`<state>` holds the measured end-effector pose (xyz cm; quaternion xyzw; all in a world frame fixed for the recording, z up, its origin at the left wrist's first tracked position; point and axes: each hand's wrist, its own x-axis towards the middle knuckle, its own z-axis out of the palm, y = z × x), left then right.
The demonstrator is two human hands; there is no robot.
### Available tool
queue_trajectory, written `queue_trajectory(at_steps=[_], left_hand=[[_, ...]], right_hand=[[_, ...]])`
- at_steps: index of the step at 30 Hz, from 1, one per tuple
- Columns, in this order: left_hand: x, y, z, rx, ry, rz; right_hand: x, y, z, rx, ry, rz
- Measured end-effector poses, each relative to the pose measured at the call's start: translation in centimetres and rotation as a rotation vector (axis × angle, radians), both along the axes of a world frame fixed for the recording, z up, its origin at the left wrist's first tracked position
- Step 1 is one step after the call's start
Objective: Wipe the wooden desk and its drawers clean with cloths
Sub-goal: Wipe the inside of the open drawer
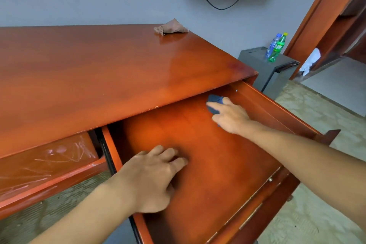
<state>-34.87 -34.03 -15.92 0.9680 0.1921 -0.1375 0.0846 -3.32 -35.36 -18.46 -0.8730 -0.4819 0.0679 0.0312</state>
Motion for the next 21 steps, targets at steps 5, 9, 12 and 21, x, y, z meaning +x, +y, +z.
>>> queue_trajectory(at_steps=[5,9,12,21], left_hand=[[8.9,1.1,-2.4,0.117,0.071,0.022],[9.4,1.1,-4.5,0.119,0.082,0.063],[9.2,0.8,-4.6,0.120,0.061,0.068],[9.4,0.9,-4.4,0.095,0.063,0.066]], right_hand=[[-2.0,-3.2,0.3,-0.007,0.087,0.297],[5.9,-1.5,0.3,-0.025,-0.076,-0.027],[8.8,0.1,0.4,-0.079,-0.159,-0.141],[9.1,3.5,0.0,-0.087,-0.236,-0.005]])
